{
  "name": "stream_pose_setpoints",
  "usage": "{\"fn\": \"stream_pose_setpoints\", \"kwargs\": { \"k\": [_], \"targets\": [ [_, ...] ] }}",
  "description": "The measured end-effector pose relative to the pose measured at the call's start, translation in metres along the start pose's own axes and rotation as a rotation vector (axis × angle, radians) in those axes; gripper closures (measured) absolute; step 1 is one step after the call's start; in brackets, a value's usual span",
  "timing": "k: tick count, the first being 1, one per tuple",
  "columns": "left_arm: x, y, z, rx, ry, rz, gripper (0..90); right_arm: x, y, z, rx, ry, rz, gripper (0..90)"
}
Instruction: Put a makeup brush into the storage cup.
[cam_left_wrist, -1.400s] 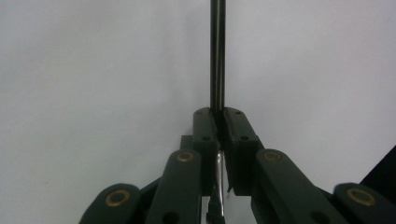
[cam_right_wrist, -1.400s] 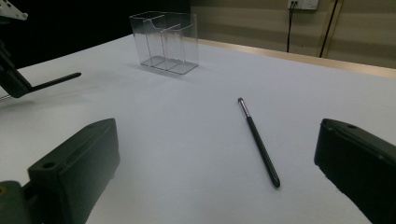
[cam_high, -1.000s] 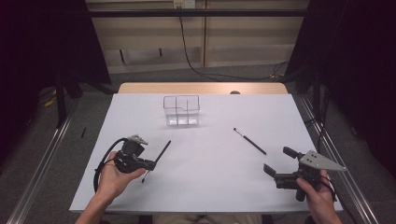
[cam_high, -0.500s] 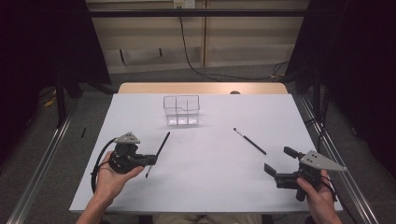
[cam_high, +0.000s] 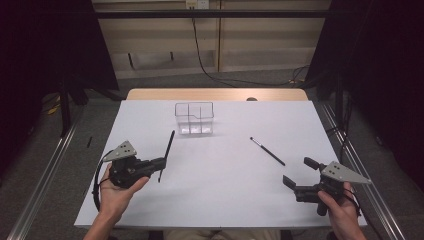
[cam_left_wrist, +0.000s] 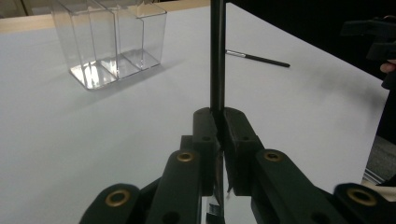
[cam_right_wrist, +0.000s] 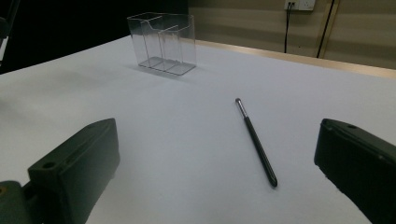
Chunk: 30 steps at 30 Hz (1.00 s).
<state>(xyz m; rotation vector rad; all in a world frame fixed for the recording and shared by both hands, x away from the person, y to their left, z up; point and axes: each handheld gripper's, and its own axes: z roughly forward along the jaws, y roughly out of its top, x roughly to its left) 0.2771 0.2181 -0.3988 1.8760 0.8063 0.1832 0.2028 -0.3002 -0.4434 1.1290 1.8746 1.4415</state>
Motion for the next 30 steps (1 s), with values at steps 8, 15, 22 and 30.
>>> {"fn": "stream_pose_setpoints", "kwargs": {
  "k": [8, 15, 22, 30],
  "targets": [
    [-0.006, 0.003, 0.0, -0.041, -0.026, 0.044, 84.3, 0.0, 0.0, -0.001, -0.002, 0.008, -0.004, 0.0],
    [-0.007, 0.014, 0.01, -0.05, -0.034, 0.048, 84.3, 0.001, 0.001, 0.001, -0.002, 0.01, -0.005, 0.0],
    [-0.018, 0.028, 0.025, -0.046, -0.084, 0.094, 84.3, 0.0, 0.001, 0.002, -0.001, 0.011, -0.004, 0.0],
    [-0.03, 0.045, 0.045, -0.04, -0.156, 0.111, 84.3, 0.0, 0.001, 0.0, -0.004, 0.02, -0.007, 0.0]
  ]
}}
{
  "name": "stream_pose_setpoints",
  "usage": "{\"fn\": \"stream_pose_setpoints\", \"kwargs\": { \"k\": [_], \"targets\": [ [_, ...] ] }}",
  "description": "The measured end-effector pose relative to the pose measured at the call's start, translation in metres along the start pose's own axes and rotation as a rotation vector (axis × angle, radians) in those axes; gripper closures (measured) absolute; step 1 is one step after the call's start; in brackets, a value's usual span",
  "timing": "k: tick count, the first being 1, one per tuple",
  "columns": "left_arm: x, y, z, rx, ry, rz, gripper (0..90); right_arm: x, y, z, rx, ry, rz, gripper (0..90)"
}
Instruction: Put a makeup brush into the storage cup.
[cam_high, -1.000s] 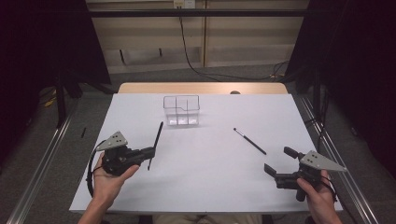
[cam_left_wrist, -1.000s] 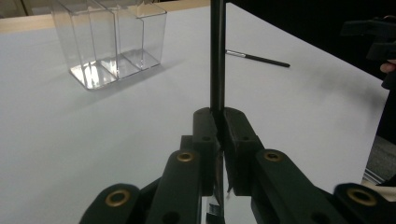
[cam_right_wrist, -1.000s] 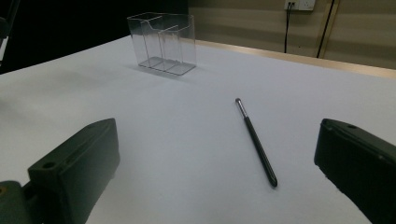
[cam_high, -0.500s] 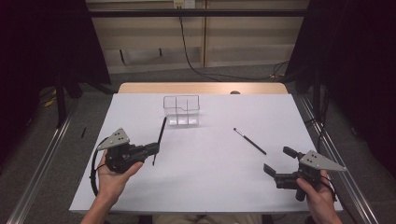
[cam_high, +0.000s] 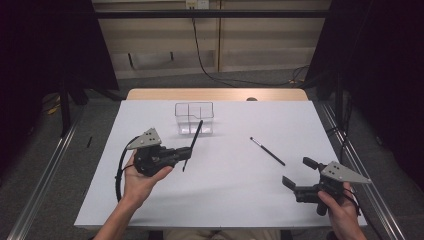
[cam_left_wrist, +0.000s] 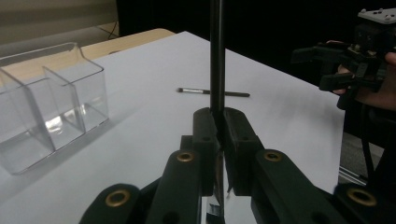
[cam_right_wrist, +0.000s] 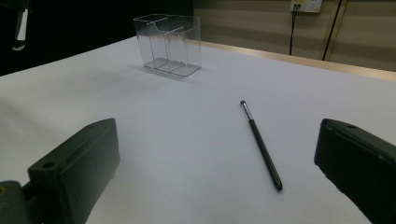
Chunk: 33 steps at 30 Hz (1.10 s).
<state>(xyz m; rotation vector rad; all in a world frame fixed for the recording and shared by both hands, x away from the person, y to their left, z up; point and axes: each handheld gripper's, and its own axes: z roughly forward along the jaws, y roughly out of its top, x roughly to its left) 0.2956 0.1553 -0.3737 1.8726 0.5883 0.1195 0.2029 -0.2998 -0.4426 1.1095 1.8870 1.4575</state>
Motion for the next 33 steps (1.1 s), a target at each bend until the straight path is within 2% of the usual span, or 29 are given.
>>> {"fn": "stream_pose_setpoints", "kwargs": {
  "k": [8, 11, 15, 17, 18, 20, 24, 26, 28, 29, 32, 33],
  "targets": [
    [-0.005, 0.022, 0.015, 0.03, -0.059, 0.045, 84.3, 0.0, 0.0, 0.0, -0.003, -0.001, 0.001, 0.0],
    [-0.01, 0.034, 0.015, 0.026, -0.103, 0.07, 84.3, 0.0, 0.0, 0.0, -0.003, -0.001, 0.003, 0.0],
    [-0.017, 0.045, 0.016, 0.029, -0.125, 0.086, 84.3, 0.0, 0.0, 0.0, -0.002, -0.001, 0.001, 0.0],
    [-0.017, 0.047, 0.019, 0.044, -0.148, 0.076, 84.3, 0.0, 0.0, 0.0, -0.002, 0.0, 0.001, 0.0],
    [-0.017, 0.047, 0.021, 0.055, -0.15, 0.072, 84.3, 0.0, 0.0, -0.001, -0.002, 0.002, -0.001, 0.0],
    [-0.015, 0.047, 0.027, 0.108, -0.149, 0.046, 84.2, 0.0, 0.0, -0.001, -0.004, 0.004, -0.002, 0.0],
    [-0.012, 0.038, 0.039, 0.188, -0.123, 0.033, 84.3, 0.0, 0.0, -0.001, -0.003, 0.001, -0.001, 0.0],
    [-0.011, 0.035, 0.041, 0.224, -0.126, 0.035, 84.3, 0.0, 0.0, -0.001, 0.0, 0.007, -0.006, 0.0],
    [-0.011, 0.034, 0.042, 0.268, -0.145, 0.048, 84.2, 0.001, 0.0, -0.001, 0.0, 0.015, -0.008, 0.0],
    [-0.013, 0.034, 0.042, 0.279, -0.144, 0.057, 84.2, 0.001, 0.0, -0.001, 0.0, 0.018, -0.007, 0.0],
    [-0.018, 0.036, 0.041, 0.359, -0.131, 0.092, 84.3, 0.003, 0.0, 0.0, 0.004, 0.024, -0.011, 0.1],
    [-0.019, 0.037, 0.041, 0.368, -0.131, 0.093, 84.3, 0.003, 0.0, 0.0, 0.003, 0.03, -0.005, 0.1]
  ]
}}
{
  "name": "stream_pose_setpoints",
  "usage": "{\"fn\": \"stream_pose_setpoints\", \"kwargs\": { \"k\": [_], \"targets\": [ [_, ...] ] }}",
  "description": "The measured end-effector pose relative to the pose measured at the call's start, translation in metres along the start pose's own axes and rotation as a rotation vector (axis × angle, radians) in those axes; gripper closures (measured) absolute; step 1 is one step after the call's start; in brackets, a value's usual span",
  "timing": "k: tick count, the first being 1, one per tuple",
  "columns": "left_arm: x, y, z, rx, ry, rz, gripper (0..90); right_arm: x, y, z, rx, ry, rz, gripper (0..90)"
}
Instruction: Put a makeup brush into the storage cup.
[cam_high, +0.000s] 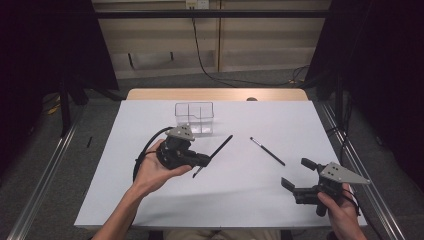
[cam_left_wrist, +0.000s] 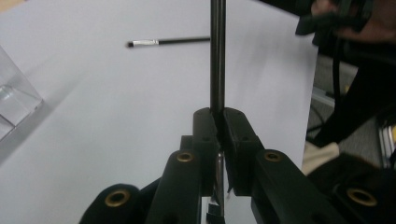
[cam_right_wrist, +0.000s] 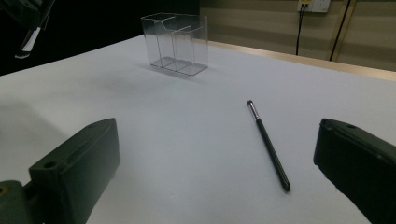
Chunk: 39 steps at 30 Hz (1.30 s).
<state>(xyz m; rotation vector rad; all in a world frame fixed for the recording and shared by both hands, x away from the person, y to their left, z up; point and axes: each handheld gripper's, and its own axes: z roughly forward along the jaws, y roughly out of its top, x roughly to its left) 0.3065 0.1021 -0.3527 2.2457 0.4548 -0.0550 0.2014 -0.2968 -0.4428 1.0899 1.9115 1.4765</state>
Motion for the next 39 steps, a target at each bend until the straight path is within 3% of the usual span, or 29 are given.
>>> {"fn": "stream_pose_setpoints", "kwargs": {
  "k": [4, 8, 11, 17, 18, 19, 28, 39],
  "targets": [
    [-0.003, 0.003, 0.0, 0.103, 0.016, 0.016, 84.3, 0.001, 0.0, 0.001, -0.003, 0.007, -0.001, 0.1],
    [0.0, 0.0, 0.008, 0.213, 0.044, -0.026, 84.2, 0.002, 0.0, 0.002, -0.002, 0.013, 0.001, 0.0],
    [0.003, -0.003, 0.014, 0.28, 0.049, -0.023, 84.3, 0.003, 0.0, 0.002, 0.002, 0.031, 0.006, 0.0],
    [0.002, -0.005, 0.018, 0.357, 0.045, -0.009, 84.3, 0.005, 0.001, 0.003, 0.014, 0.058, -0.003, 0.0],
    [0.001, -0.005, 0.018, 0.354, 0.044, -0.022, 84.2, 0.005, 0.0, 0.003, 0.017, 0.059, -0.002, 0.0],
    [0.001, -0.005, 0.019, 0.368, 0.038, -0.003, 84.3, 0.005, 0.0, 0.003, 0.017, 0.06, -0.002, 0.0],
    [-0.003, -0.008, 0.025, 0.433, 0.052, 0.006, 84.3, 0.007, 0.001, 0.004, 0.011, 0.072, -0.008, 0.0],
    [-0.003, -0.016, 0.027, 0.494, 0.027, 0.007, 84.2, 0.011, 0.011, 0.01, -0.013, 0.055, -0.021, 0.2]
  ]
}}
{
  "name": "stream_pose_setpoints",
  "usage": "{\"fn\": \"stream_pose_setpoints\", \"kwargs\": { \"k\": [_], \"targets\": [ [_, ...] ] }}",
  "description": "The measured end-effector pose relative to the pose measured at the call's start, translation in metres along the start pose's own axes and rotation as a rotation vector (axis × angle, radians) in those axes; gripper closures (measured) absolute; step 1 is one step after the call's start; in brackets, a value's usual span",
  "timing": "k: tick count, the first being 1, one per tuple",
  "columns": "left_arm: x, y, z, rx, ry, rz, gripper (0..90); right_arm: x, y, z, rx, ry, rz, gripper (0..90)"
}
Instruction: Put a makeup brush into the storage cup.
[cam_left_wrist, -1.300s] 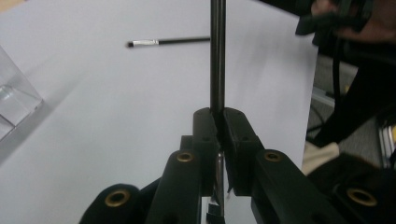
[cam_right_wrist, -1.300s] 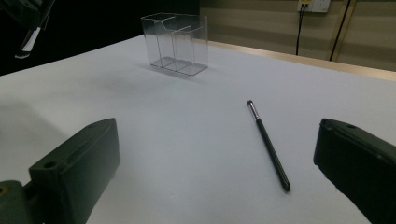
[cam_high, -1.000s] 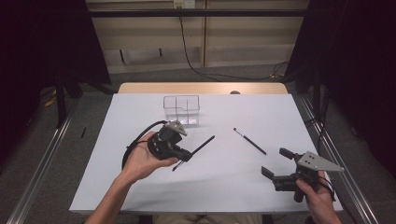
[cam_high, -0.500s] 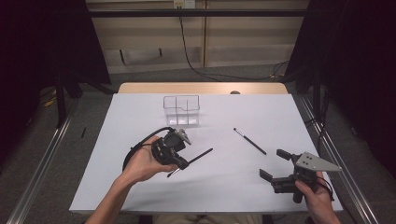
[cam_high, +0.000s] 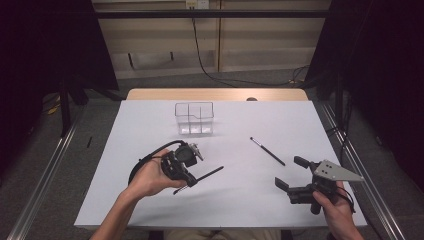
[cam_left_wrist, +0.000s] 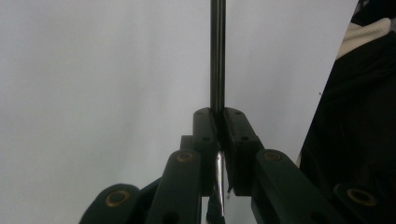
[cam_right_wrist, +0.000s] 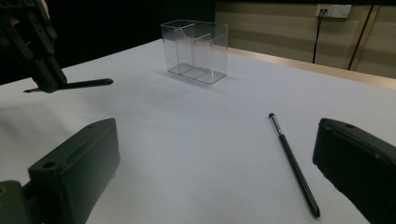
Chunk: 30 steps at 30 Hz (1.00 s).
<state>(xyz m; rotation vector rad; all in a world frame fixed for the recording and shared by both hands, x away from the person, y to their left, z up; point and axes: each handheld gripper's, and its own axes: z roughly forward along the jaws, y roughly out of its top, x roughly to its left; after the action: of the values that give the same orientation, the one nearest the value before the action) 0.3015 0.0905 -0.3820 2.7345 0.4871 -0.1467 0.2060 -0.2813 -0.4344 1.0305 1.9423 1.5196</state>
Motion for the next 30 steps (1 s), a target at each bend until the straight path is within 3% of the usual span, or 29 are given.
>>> {"fn": "stream_pose_setpoints", "kwargs": {
  "k": [7, 14, 18, 28, 30],
  "targets": [
    [0.0, 0.001, 0.003, 0.015, -0.002, 0.012, 84.2, 0.001, 0.011, 0.003, -0.02, 0.002, 0.017, 0.4],
    [0.0, 0.002, 0.002, -0.009, 0.002, -0.003, 84.2, -0.002, 0.034, 0.003, -0.075, 0.022, -0.011, 0.8],
    [-0.001, 0.002, 0.002, -0.001, 0.001, 0.013, 84.2, -0.004, 0.043, 0.009, -0.099, 0.021, -0.015, 0.8],
    [-0.002, 0.002, 0.003, 0.001, 0.002, 0.02, 84.2, 0.0, 0.053, 0.021, -0.047, 0.099, -0.03, 0.7],
    [-0.003, 0.003, 0.004, 0.004, 0.006, 0.025, 84.2, -0.001, 0.059, 0.025, -0.005, 0.154, -0.019, 0.7]
  ]
}}
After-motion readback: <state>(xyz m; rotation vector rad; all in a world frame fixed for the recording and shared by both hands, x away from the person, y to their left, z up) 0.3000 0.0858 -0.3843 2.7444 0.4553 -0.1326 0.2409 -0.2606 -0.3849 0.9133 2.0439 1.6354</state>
